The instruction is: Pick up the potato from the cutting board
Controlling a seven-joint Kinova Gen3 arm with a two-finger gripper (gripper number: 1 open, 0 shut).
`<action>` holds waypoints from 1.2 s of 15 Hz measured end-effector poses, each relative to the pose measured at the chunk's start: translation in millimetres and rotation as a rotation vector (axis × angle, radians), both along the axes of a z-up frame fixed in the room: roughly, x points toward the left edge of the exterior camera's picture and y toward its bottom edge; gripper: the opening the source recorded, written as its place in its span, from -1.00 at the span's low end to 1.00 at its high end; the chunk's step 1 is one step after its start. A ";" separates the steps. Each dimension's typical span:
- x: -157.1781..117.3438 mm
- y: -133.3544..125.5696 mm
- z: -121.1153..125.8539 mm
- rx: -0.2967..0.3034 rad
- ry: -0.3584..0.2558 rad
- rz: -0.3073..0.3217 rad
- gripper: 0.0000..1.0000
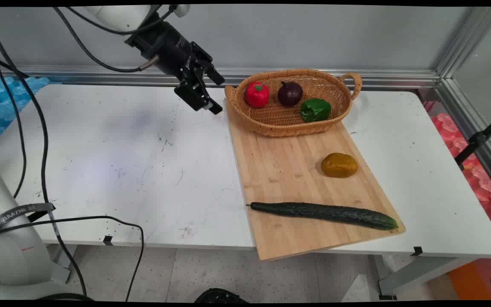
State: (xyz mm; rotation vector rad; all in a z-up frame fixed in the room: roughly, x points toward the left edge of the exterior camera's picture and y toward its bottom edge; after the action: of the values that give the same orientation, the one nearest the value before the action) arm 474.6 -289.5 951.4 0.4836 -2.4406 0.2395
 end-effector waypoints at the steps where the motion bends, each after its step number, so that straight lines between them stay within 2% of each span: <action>1: -2.5 0.8 -1.8 -0.001 0.006 -0.004 1.00; 5: -26.3 -3.0 -12.1 -0.005 0.030 -0.016 1.00; 14: -112.7 -36.1 -51.4 0.003 0.065 -0.003 1.00; 18: -141.6 -47.5 -69.1 0.010 0.064 -0.003 1.00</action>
State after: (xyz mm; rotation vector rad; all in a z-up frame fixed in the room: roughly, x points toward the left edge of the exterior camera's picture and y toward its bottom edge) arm 333.0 -337.0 882.3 0.4842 -2.3806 0.2076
